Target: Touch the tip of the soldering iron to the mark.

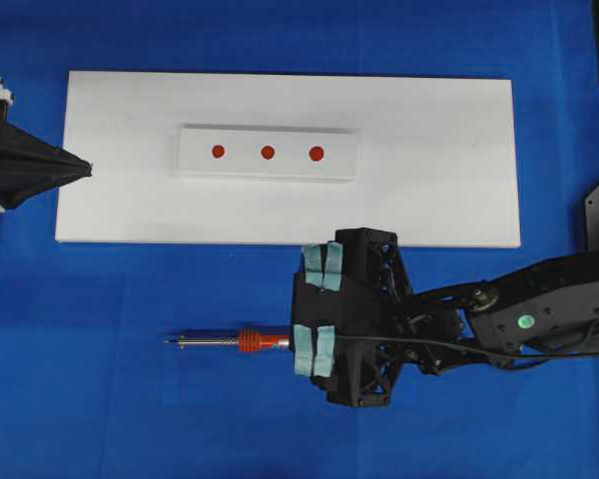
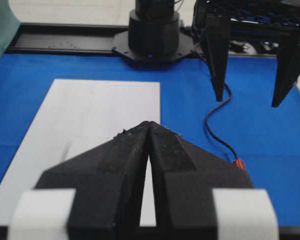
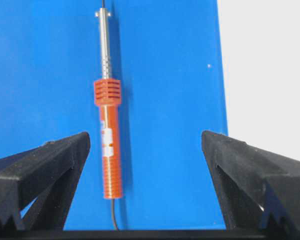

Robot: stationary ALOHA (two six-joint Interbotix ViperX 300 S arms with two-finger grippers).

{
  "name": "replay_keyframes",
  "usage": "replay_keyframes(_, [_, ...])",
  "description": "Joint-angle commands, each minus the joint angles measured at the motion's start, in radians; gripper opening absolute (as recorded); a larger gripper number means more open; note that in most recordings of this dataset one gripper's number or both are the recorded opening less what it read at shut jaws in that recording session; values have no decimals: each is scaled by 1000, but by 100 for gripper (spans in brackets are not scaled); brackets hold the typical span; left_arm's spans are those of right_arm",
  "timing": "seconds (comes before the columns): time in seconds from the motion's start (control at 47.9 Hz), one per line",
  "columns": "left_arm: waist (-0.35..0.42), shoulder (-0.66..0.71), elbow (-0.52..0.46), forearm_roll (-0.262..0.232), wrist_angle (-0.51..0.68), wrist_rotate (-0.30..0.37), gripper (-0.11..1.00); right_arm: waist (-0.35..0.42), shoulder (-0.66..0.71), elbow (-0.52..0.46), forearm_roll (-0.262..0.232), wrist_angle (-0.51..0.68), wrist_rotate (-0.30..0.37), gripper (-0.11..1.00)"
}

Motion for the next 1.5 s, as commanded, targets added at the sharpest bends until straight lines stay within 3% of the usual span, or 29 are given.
replay_keyframes(0.0, [-2, 5, -9, 2, -5, -2, 0, -15, -29, -14, -20, -2, -2, 91])
replay_keyframes(0.167, [-2, 5, -9, 0, -5, -2, 0, -110, -48, 9, -66, -3, -26, 90])
replay_keyframes(0.48, [-2, 3, -9, 0, -5, -2, 0, -359, -109, 80, -63, -75, -183, 90])
replay_keyframes(0.647, [-2, 0, -9, 0, 0, -2, 0, -442, -129, 106, -54, -140, -225, 90])
replay_keyframes(0.918, [-2, 0, -9, 0, 2, -2, 0, -445, -218, 183, -34, -164, -233, 90])
replay_keyframes(1.482, [-2, -2, -9, 0, 2, -2, 0, -443, -733, 515, -29, -193, -233, 90])
